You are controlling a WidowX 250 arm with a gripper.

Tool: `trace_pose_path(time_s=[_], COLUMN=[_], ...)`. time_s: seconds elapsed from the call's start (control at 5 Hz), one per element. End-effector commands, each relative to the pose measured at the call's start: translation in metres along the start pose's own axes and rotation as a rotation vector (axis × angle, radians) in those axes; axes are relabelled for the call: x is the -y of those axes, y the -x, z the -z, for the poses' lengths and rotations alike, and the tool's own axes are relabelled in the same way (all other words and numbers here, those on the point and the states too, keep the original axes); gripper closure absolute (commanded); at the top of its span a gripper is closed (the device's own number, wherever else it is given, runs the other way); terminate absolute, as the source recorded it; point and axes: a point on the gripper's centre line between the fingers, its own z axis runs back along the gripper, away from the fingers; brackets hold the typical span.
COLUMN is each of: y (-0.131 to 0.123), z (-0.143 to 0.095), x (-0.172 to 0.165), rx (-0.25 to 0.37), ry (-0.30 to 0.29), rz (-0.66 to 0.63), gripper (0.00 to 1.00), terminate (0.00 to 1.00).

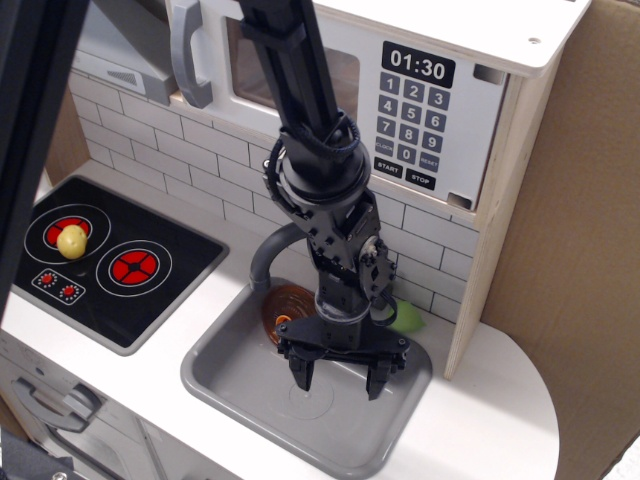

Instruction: Open microwave

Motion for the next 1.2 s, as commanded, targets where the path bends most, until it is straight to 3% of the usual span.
trace_pose_path(time_s=[0.0, 0.2, 0.4, 0.6, 1.0], y=[0.0, -0.022, -0.046, -0.062, -0.084], z=[0.0, -0.042, -0.09, -0.128, -0.17], x=[0.0, -0.026, -0.059, -0.087, -0.123], rx=[0.0, 0.008, 0.045, 0.078, 0.189], ry=[0.0, 0.023, 0.092, 0.099, 0.116], rz=[0.0, -0.031, -0.057, 0.001, 0.121], gripper=[0.0, 0.0, 0.0, 0.0, 0.0], terminate=[0.0, 0.0, 0.0, 0.0, 0.0])
